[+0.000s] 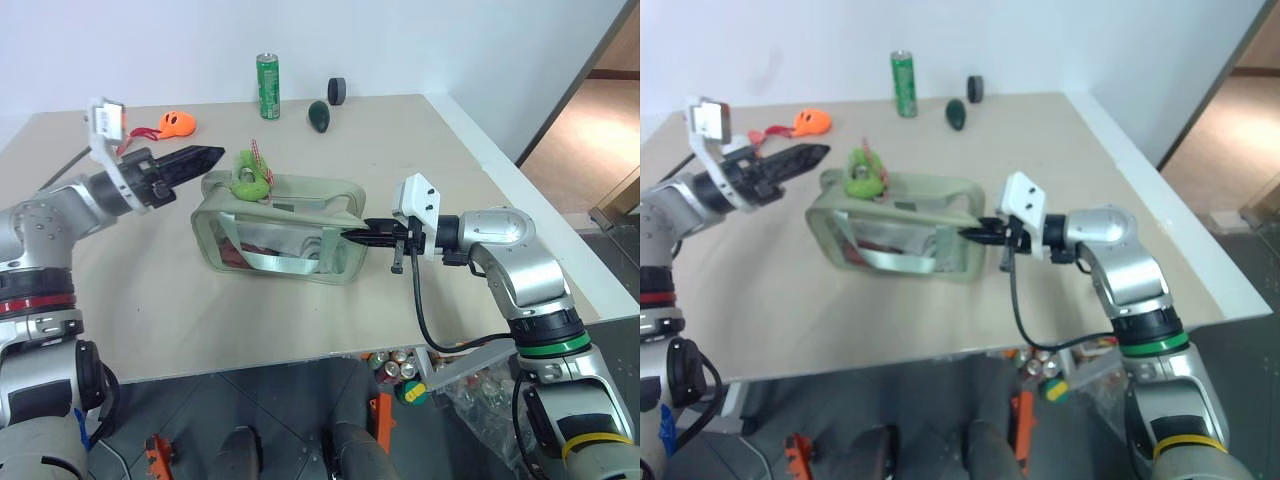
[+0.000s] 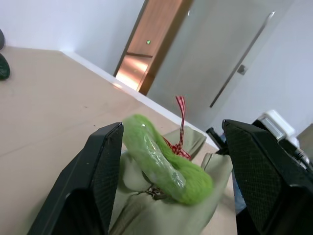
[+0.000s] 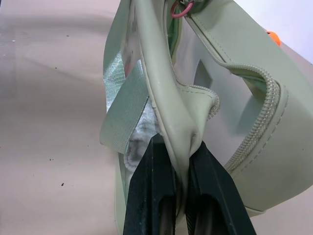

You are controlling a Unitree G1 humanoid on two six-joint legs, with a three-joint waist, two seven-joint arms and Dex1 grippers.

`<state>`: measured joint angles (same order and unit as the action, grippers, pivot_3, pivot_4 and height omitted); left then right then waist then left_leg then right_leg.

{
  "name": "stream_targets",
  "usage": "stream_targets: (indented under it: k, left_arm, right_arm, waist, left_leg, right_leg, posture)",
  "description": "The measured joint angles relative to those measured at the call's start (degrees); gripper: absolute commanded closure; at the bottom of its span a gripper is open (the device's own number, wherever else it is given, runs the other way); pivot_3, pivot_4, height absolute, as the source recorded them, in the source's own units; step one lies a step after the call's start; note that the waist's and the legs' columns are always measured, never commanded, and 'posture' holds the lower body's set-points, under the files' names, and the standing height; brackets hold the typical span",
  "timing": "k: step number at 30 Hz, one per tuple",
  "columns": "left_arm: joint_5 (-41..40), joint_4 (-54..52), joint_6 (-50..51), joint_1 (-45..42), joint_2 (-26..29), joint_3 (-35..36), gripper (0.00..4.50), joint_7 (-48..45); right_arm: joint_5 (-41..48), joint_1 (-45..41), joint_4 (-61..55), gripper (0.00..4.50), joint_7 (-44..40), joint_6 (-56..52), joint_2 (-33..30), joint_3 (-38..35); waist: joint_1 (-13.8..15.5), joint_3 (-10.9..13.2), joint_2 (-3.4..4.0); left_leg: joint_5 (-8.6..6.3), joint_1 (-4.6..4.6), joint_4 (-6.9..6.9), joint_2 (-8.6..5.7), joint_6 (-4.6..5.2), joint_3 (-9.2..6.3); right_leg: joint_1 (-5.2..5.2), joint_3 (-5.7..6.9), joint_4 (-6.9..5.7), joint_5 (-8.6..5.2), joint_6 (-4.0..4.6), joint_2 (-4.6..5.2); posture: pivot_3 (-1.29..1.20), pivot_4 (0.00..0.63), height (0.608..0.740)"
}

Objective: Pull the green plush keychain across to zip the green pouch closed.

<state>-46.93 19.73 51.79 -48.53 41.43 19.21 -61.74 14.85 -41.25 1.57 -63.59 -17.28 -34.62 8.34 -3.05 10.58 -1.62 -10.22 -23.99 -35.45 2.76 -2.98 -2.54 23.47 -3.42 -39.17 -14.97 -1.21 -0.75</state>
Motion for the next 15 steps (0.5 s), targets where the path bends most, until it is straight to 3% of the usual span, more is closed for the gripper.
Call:
stream_targets:
  k: [8, 15]
  left_arm:
    - [3.86, 1.27, -2.25, 11.35, 9.04, -0.82, 1.14, -7.99]
    - [8.07, 2.54, -5.27, 12.51, 7.81, -6.58, 1.14, -11.11]
  right_arm:
    - [-0.02, 0.08, 0.00, 4.50, 0.06, -0.02, 0.00, 0.01]
    - [0.00, 0.08, -0.02, 4.50, 0.14, -0.06, 0.09, 0.01]
  waist:
    - [0.22, 0.01, 0.02]
    - [0.30, 0.01, 0.01]
  left_leg:
    - [0.00, 0.01, 0.02, 0.00, 0.00, 0.00]
    - [0.01, -0.01, 0.01, 0.01, 0.00, 0.00]
  right_leg:
    - [0.01, 0.02, 0.00, -0.02, 0.04, 0.02]
    - [0.01, 0.04, 0.00, -0.01, 0.06, 0.01]
  posture:
    - [0.00, 0.150, 0.740]
    - [0.00, 0.150, 0.740]
